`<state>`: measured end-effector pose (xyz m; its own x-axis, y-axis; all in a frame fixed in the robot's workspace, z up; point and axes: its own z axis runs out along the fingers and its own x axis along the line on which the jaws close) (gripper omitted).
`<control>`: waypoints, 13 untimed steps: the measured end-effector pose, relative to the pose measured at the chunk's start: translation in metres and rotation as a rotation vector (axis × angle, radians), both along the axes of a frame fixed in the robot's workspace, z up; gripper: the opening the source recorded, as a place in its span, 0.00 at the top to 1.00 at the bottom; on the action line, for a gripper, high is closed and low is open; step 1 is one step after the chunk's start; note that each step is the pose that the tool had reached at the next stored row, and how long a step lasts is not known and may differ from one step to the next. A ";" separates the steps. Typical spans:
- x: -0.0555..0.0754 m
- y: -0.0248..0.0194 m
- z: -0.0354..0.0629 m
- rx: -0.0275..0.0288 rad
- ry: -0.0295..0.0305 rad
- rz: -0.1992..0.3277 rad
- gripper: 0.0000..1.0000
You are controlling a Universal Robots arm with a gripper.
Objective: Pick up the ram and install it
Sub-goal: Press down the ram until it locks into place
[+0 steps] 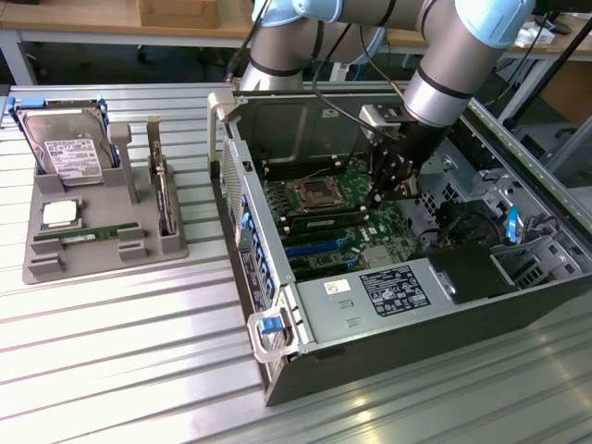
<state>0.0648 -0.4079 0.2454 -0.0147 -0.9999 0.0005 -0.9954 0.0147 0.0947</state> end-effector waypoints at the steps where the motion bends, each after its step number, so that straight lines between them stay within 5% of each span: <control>1: -0.007 -0.0001 0.0002 -0.0004 -0.0024 0.000 0.89; 6: -0.050 -0.0001 -0.0005 0.0000 -0.0057 0.000 0.89; 9: -0.065 0.0000 -0.0014 -0.0004 -0.0057 0.000 0.89; 13: -0.106 -0.0001 -0.0062 -0.0004 -0.0069 0.000 0.89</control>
